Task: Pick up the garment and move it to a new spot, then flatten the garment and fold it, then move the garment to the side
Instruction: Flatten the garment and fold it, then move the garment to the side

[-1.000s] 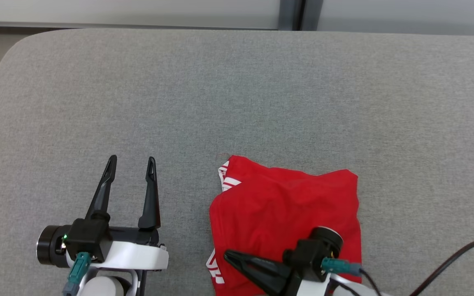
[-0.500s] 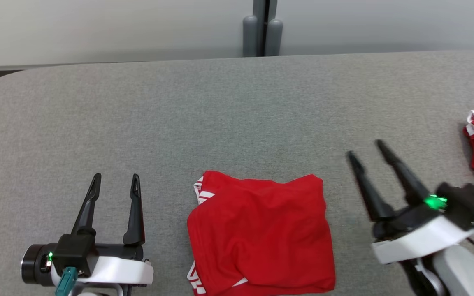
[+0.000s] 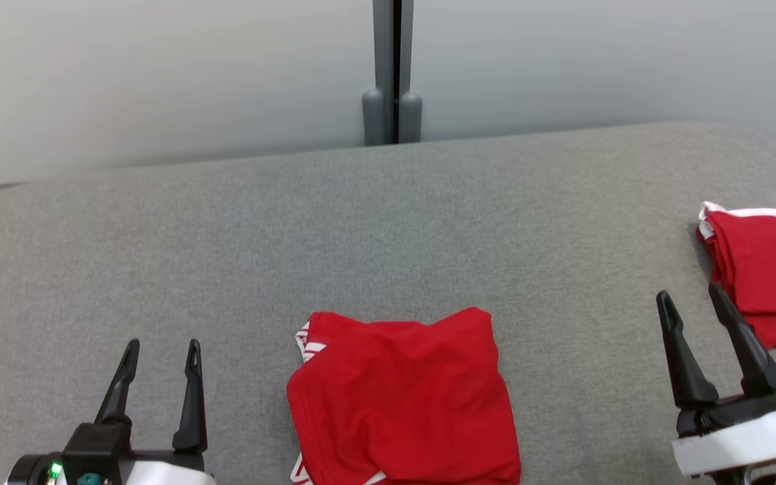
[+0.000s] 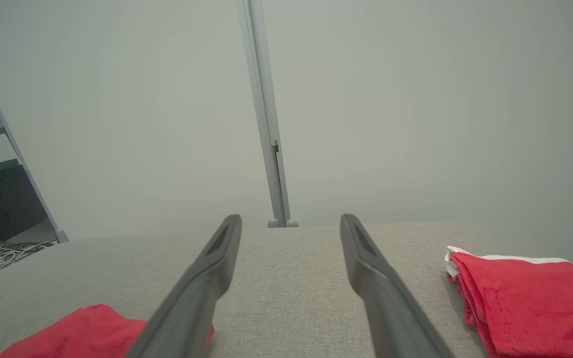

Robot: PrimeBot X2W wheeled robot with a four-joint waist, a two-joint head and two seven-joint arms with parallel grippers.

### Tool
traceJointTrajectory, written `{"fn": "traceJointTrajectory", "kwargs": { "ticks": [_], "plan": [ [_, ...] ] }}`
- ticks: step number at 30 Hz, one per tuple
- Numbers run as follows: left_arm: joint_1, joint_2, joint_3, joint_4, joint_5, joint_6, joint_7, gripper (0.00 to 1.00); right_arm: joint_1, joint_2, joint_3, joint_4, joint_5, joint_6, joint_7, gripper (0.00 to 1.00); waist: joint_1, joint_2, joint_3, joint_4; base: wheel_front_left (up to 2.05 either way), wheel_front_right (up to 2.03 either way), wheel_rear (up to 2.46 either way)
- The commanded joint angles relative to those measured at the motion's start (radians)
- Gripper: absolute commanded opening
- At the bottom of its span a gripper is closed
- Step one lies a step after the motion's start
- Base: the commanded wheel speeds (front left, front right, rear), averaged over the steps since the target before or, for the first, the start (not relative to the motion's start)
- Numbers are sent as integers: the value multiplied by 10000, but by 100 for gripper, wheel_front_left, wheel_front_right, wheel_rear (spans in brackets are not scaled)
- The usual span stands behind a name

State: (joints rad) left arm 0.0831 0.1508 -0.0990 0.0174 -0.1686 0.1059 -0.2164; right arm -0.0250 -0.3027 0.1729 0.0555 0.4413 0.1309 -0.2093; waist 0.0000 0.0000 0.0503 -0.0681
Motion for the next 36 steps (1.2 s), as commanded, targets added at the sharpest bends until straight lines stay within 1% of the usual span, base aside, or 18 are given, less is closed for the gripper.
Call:
{"fn": "traceJointTrajectory", "kwargs": {
  "ticks": [1,14,21,27,36],
  "plan": [
    [224,123,43,-48,-53,-32,40,100,285,-15,-55,-55,-80,-6,163,100,0,0,-437,-159,0,0,0],
    [1055,339,124,-529,-217,89,274,100,1517,-13,-595,-916,-477,-6,1017,100,0,0,-1161,-271,0,0,0],
    [1120,395,142,-671,-275,192,372,100,1695,51,-752,-1246,-568,-6,1285,100,0,0,-1222,-237,0,0,0],
    [1167,403,130,-767,-295,279,398,100,1722,80,-801,-1389,-628,-6,1255,100,0,0,-1185,-232,0,0,0],
    [1087,410,71,-852,-322,374,381,100,1687,56,-834,-1344,-637,-6,1272,100,0,0,-1131,-195,0,0,0]
  ]
}}
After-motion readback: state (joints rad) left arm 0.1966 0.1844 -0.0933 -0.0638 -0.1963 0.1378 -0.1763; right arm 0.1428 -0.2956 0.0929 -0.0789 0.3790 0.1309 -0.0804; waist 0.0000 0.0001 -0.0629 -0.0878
